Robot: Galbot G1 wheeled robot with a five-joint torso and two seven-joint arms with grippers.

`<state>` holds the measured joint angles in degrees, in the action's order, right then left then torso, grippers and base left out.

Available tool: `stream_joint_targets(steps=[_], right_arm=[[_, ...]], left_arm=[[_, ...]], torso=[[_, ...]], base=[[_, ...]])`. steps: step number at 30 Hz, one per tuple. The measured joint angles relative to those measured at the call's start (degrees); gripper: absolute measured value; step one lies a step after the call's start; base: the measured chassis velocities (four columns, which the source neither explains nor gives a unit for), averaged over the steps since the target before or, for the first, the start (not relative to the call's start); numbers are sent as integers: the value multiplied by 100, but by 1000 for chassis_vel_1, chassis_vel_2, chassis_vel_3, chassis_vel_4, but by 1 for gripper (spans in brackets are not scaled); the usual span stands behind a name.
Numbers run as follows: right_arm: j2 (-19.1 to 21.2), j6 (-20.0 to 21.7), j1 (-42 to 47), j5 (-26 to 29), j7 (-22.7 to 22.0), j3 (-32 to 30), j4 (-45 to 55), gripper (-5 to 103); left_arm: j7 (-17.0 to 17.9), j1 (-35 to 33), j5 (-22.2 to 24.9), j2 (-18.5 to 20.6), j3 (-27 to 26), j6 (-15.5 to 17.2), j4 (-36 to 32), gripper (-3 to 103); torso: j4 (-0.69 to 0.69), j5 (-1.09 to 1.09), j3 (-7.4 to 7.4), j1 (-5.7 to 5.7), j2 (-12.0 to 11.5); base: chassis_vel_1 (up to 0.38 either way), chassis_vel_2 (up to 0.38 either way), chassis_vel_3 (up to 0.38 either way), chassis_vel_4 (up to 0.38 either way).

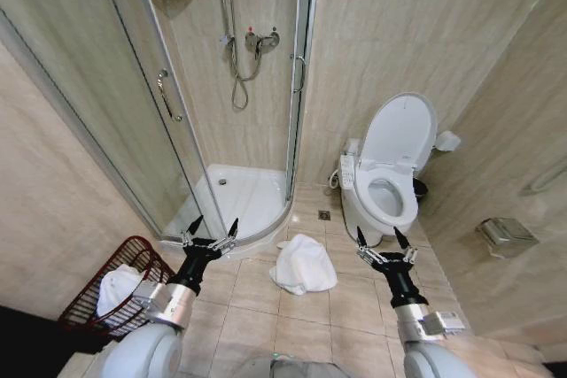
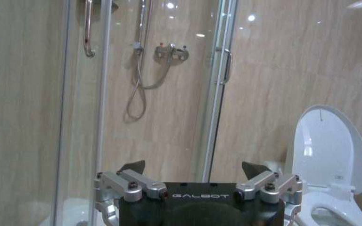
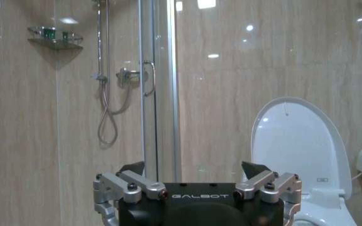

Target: Discard the used towel into the hamper.

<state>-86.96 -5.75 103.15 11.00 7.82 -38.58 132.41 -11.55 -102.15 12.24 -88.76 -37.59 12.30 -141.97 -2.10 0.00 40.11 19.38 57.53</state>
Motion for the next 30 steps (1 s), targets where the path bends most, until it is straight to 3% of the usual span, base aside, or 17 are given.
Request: stream_joint_targets(steps=[30], right_arm=[[0, 0, 0, 0, 0, 0, 0, 100]], left_arm=[[0, 0, 0, 0, 0, 0, 0, 100]], torso=[[0, 0, -461, -364, -826]], base=[[0, 0, 0, 0]])
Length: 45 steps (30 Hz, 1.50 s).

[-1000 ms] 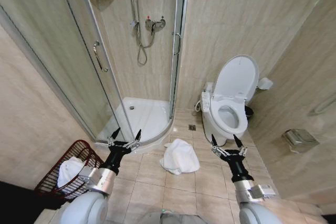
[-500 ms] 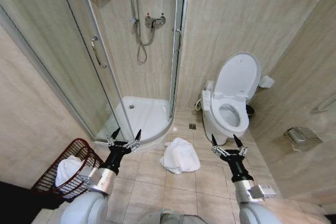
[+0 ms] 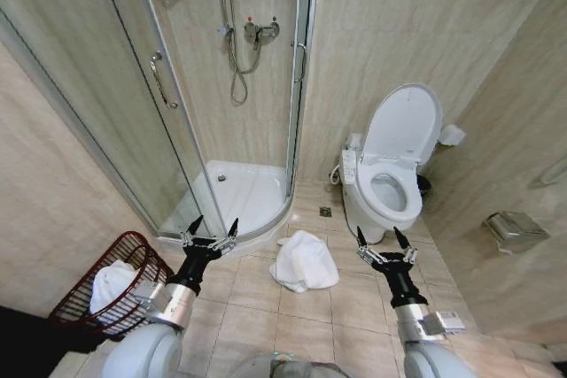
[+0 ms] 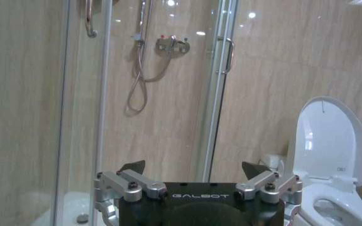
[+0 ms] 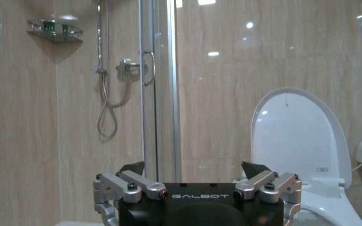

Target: Discard the used towel into the hamper.

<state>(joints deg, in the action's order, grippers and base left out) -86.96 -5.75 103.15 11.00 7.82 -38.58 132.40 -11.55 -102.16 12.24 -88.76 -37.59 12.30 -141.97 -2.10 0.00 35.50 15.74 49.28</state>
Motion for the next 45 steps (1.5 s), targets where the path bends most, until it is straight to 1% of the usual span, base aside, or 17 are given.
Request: stream_joint_targets(steps=[9, 11, 20, 23, 32, 34, 35, 45], right_arm=[[0, 0, 0, 0, 0, 0, 0, 100], [0, 0, 0, 0, 0, 0, 0, 100], [0, 0, 0, 0, 0, 0, 0, 100], [0, 0, 0, 0, 0, 0, 0, 100], [0, 0, 0, 0, 0, 0, 0, 100], [0, 0, 0, 0, 0, 0, 0, 100], [0, 0, 0, 0, 0, 0, 0, 100], [0, 0, 0, 0, 0, 0, 0, 100]], left_arm=[[0, 0, 0, 0, 0, 0, 0, 100], [0, 0, 0, 0, 0, 0, 0, 100], [0, 0, 0, 0, 0, 0, 0, 100], [0, 0, 0, 0, 0, 0, 0, 100], [0, 0, 0, 0, 0, 0, 0, 100], [0, 0, 0, 0, 0, 0, 0, 100], [0, 0, 0, 0, 0, 0, 0, 100], [0, 0, 0, 0, 0, 0, 0, 100]], torso=[[0, 0, -120, -100, -218], [0, 0, -169, -135, -303], [0, 0, -276, -217, -493], [0, 0, -339, -264, -603], [0, 0, -442, -350, -792], [0, 0, -491, -384, -873], [0, 0, -491, -384, -873], [0, 0, -643, -496, -1139]], base=[[0, 0, 0, 0], [0, 0, 0, 0], [0, 0, 0, 0], [0, 0, 0, 0], [0, 0, 0, 0], [0, 0, 0, 0], [0, 0, 0, 0], [0, 0, 0, 0]])
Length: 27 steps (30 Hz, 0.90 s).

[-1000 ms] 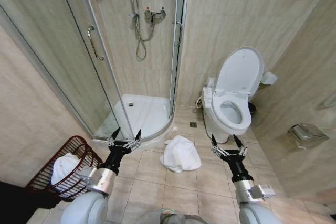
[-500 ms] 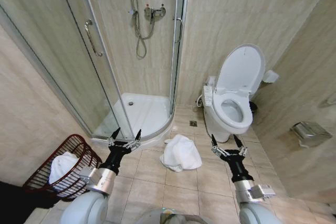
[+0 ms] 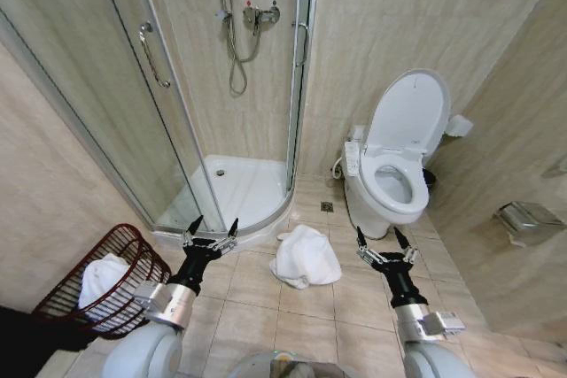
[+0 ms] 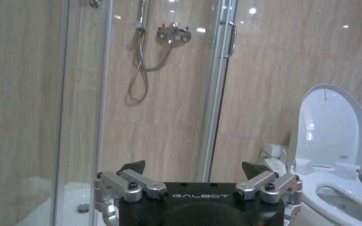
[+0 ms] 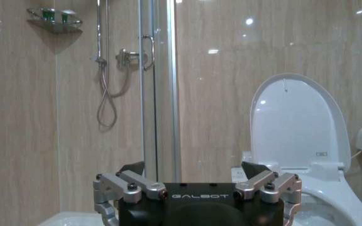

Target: Discard the used towel into the hamper.

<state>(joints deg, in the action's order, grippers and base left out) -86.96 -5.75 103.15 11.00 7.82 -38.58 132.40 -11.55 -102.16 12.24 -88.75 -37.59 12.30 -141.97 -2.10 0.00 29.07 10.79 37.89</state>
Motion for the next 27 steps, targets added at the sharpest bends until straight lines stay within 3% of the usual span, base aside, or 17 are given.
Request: stream_joint_targets(steps=[27], right_arm=[[0, 0, 0, 0, 0, 0, 0, 100]], left_arm=[[0, 0, 0, 0, 0, 0, 0, 100]], torso=[[0, 0, -367, -264, -631]], base=[[0, 0, 0, 0]])
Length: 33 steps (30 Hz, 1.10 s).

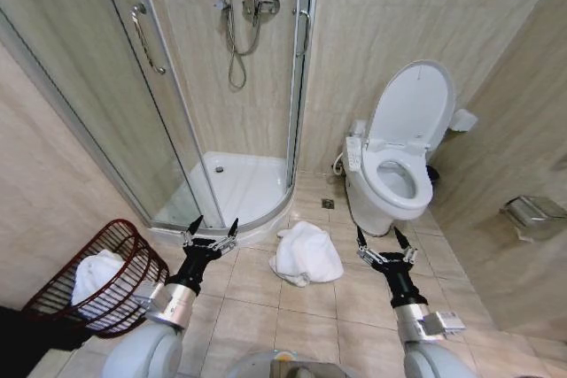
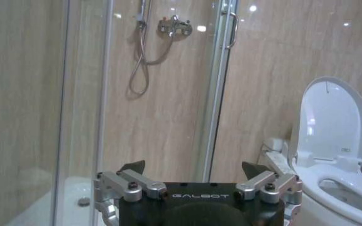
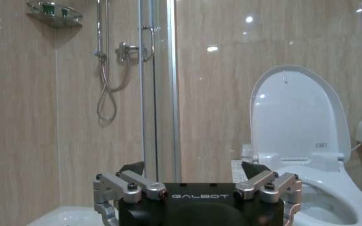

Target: Discard the used towel into the hamper.

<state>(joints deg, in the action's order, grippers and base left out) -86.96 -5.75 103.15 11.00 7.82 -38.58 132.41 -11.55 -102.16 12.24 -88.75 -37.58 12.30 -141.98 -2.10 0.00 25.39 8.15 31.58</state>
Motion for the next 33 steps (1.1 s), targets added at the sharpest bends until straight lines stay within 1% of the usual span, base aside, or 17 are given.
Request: stream_joint_targets(steps=[6, 11, 14, 15, 16, 18, 19, 20, 21, 22, 24, 25, 26, 27, 33], right_arm=[[0, 0, 0, 0, 0, 0, 0, 100], [0, 0, 0, 0, 0, 0, 0, 100], [0, 50, -35, -10, -6, 20, 1, 100], [0, 190, -126, -52, -48, 78, 17, 100], [0, 190, -126, -52, -48, 78, 17, 100], [0, 536, -352, -166, -152, 222, 87, 100], [-1, 849, -547, -272, -246, 350, 144, 100], [-1, 849, -547, -272, -246, 350, 144, 100], [-2, 1060, -681, -341, -312, 438, 185, 100], [-3, 1360, -871, -439, -405, 563, 239, 100], [-5, 1757, -1120, -562, -528, 725, 312, 100], [-5, 1757, -1120, -562, -528, 725, 312, 100], [-17, 1816, -1180, -404, -595, 775, 325, 100], [-51, 1761, -1198, -221, -636, 817, 293, 100], [-96, 1580, -1168, -208, -621, 839, 183, 100]], left_arm=[[0, 0, 0, 0, 0, 0, 0, 100], [0, 0, 0, 0, 0, 0, 0, 100], [0, 0, 0, 0, 0, 0, 0, 100], [0, 0, 0, 0, 0, 0, 0, 100], [0, 0, 0, 0, 0, 0, 0, 100], [0, 0, 0, 0, 0, 0, 0, 100], [0, 0, 0, 0, 0, 0, 0, 100], [0, 0, 0, 0, 0, 0, 0, 100], [0, 0, 0, 0, 0, 0, 0, 100], [0, 0, 0, 0, 0, 0, 0, 100], [0, 0, 0, 0, 0, 0, 0, 100], [0, 0, 0, 0, 0, 0, 0, 100], [0, 0, 0, 0, 0, 0, 0, 100], [0, 0, 0, 0, 0, 0, 0, 100], [0, 0, 0, 0, 0, 0, 0, 100]], torso=[[0, 0, -98, -67, -165], [0, 0, -152, -102, -254], [0, 0, -214, -132, -346], [2, 0, -236, -145, -380], [2, 0, -236, -145, -380], [1, 0, -270, -166, -436], [0, 1, -294, -181, -474], [0, 1, -294, -181, -474], [0, 0, -311, -192, -502], [0, 0, -332, -207, -540], [-1, 0, -365, -227, -593], [-1, 0, -365, -227, -593], [-1, 1, -382, -241, -624], [-1, 1, -405, -260, -665], [1, 1, -469, -306, -775]], base=[[0, 0, 0, 0], [0, 0, 0, 0], [0, 0, 0, 0], [0, 0, 0, 0], [0, 0, 0, 0], [0, 0, 0, 0], [0, 0, 0, 0], [0, 0, 0, 0], [0, 0, 0, 0], [0, 0, 0, 0], [0, 0, 0, 0], [0, 0, 0, 0], [0, 0, 0, 0], [0, 0, 0, 0], [0, 0, 0, 0]])
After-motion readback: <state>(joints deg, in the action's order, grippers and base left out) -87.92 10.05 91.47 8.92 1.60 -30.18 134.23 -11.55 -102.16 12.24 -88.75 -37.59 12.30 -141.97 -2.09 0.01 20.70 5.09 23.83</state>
